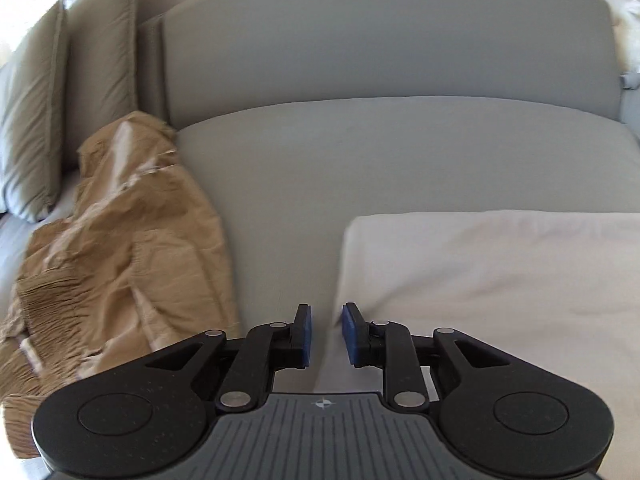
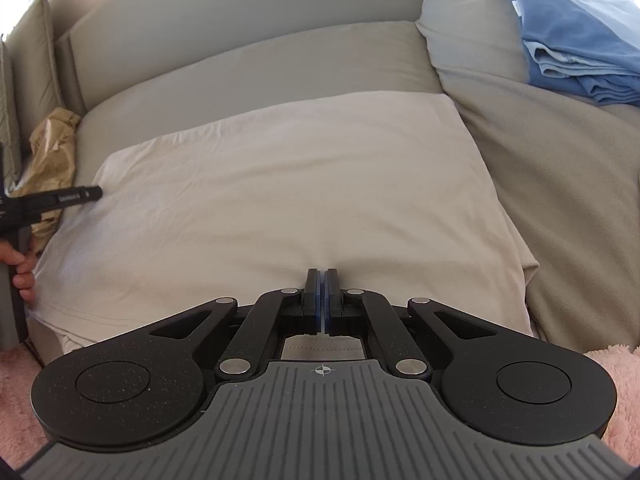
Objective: Fold clothes
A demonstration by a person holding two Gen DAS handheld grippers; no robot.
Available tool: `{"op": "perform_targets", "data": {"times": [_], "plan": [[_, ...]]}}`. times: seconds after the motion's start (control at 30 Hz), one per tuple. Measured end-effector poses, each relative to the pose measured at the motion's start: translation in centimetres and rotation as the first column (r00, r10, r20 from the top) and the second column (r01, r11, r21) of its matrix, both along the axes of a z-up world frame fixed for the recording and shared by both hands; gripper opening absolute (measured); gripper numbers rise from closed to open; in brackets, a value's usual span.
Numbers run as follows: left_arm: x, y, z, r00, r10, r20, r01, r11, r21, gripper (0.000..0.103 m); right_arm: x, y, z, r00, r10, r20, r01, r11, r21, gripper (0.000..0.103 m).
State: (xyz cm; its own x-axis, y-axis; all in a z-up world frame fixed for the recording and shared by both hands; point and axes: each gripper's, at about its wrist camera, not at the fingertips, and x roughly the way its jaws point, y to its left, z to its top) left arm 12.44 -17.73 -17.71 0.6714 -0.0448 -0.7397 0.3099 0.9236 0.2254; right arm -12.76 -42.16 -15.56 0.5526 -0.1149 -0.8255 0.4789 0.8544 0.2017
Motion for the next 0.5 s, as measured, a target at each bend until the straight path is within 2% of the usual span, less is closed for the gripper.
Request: {"op": "perform_targets", "data": {"times": [0.03, 0.1, 0.27, 0.37, 0.5], "plan": [[-0.2, 0.4, 0.5, 1.000, 0.017, 0.002, -0.017, 1.000, 0.016, 0.021, -0.2, 0.0, 0.3, 1.000, -0.005, -0.002, 0.005, 1.000, -0.008, 0.008], [-1.7, 1.1, 1.8, 0.999, -0.023, 0.033, 0.022, 0.999, 0.028, 0.021, -0.9, -0.2, 1.0, 1.000, -0.021, 0.002, 0.021, 0.999, -0.030, 0.014], [-6.6, -0.1, 3.5, 0.986, -0.164, -0.017, 0.163, 0.985, -0.065, 0.021, -1.9, -1.6, 1.9, 0.993, -0.114, 0.008, 0.115, 0.991, -0.062, 0.015], [-9.2, -2.1, 3.3, 0.973, -0.223, -0.058, 0.217, 0.971, -0.101, 0.021, -0.9, -1.5, 2.0, 0.994, -0.105, 0.013, 0.106, 0.993, -0.045, 0.015], [-12.7, -5.0, 2.3, 0.941, -0.330, -0.076, 0.326, 0.943, -0.058, 0.022, 1.0, -0.1, 1.3, 0.999, -0.035, 0.007, 0.036, 0.998, -0.049, 0.014]]}}
